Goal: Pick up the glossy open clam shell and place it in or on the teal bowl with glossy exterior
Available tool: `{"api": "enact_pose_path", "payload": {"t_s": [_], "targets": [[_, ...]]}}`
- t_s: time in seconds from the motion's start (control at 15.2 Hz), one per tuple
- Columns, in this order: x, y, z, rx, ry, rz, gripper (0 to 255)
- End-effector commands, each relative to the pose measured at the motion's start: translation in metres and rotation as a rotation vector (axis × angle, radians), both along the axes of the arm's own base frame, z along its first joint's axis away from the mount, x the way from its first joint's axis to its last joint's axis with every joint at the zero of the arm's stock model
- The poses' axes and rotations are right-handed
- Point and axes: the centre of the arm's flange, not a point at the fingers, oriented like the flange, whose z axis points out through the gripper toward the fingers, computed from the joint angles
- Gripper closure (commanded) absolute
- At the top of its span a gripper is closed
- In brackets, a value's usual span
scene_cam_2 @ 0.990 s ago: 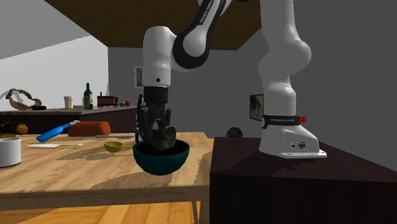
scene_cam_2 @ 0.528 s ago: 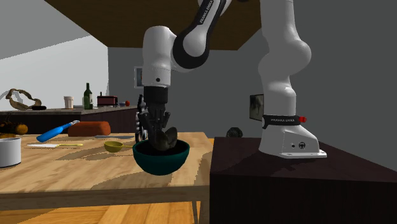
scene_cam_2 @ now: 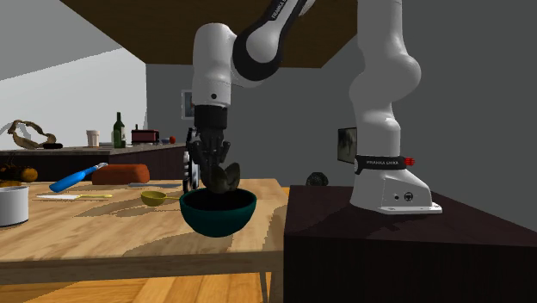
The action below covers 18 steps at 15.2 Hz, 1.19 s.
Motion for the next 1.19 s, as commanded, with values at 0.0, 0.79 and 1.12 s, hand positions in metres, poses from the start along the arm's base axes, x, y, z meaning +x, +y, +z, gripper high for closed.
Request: {"api": "enact_pose_path", "payload": {"t_s": [0.0,0.79,1.12], "targets": [[0.000,0.000,0.011,0.000,0.000,0.000,255],[0.016,-0.026,0.059,0.000,0.000,0.000,255],[0.016,-0.026,0.033,0.000,0.000,0.000,255]]}}
